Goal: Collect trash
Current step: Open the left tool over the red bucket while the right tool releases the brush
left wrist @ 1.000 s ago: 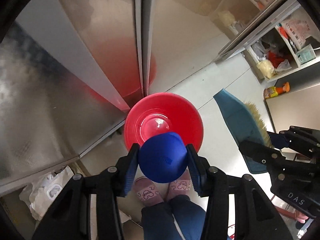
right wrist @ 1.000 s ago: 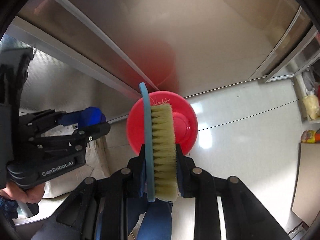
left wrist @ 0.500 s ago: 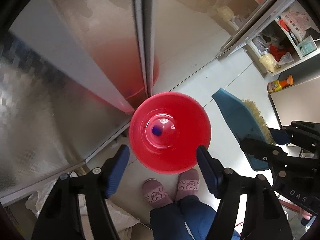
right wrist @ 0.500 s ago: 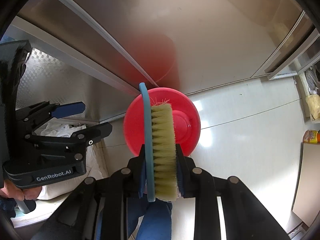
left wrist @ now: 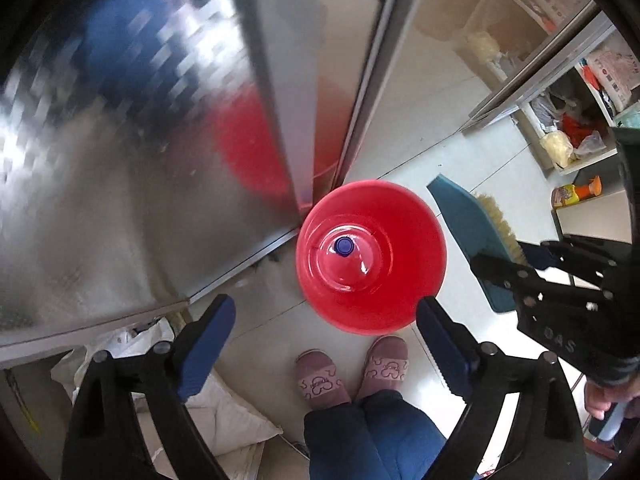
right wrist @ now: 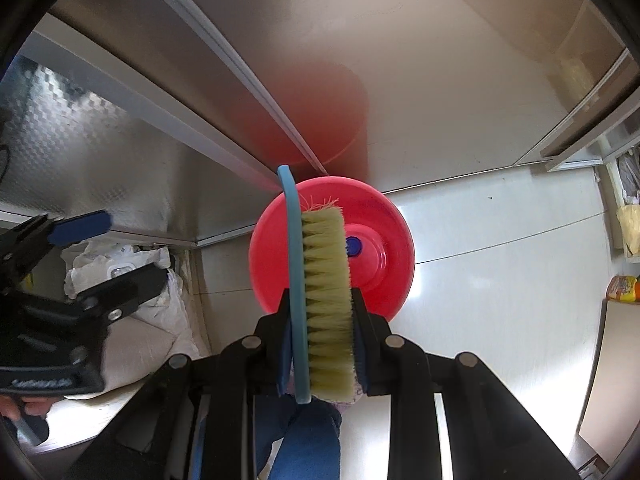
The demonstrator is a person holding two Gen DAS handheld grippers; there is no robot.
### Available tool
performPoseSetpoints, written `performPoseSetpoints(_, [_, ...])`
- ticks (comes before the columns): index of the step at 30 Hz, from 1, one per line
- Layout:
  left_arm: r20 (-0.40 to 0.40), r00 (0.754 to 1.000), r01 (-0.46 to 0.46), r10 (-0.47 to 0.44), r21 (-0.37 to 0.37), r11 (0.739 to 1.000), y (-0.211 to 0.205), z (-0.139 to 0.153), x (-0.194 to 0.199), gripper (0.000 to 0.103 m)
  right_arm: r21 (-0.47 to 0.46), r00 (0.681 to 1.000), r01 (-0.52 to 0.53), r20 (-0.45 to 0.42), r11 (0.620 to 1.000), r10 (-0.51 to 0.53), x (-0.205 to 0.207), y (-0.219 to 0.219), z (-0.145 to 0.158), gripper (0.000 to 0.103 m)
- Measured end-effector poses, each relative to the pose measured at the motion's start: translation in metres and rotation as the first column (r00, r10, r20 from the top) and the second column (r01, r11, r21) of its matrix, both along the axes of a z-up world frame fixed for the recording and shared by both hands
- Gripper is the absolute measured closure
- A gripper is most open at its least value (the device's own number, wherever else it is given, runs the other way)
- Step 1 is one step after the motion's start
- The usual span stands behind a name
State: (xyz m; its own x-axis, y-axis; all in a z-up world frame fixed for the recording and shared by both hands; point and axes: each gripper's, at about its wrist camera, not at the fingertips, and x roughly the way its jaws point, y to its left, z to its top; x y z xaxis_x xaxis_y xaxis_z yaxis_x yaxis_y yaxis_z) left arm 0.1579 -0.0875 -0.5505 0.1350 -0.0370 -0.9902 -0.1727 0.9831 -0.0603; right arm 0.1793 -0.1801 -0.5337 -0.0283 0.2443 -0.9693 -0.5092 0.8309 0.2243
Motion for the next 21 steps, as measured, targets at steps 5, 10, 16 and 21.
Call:
performPoseSetpoints(5, [-0.008, 1.0, -0.018, 0.018, 0.007, 1.0, 0.008, -0.005, -0.003, 0.0, -0.019, 0.999, -0.044, 0.016, 0.999, 0.044, -0.006, 0.007, -0.005, 0.08])
performPoseSetpoints(10, [-0.008, 0.999, -0.034, 0.034, 0.004, 0.999, 0.015, -0.004, -0.007, 0.0, -0.045, 0.997, -0.062, 0.036, 0.997, 0.064, -0.01, 0.012, -0.005, 0.079])
performPoseSetpoints(16, [-0.011, 0.999, -0.042, 0.042, 0.008, 0.999, 0.018, 0.001, -0.012, 0.0, -0.045, 0.996, -0.057, 0.072, 0.997, 0.06, -0.011, 0.011, -0.001, 0.03])
performPoseSetpoints(21, [0.001, 0.998, -0.067, 0.068, -0.011, 0.998, 0.019, 0.021, -0.016, 0.0, -0.053, 0.993, -0.051, 0.106, 0.997, 0.056, -0.014, 0.011, 0.016, 0.018])
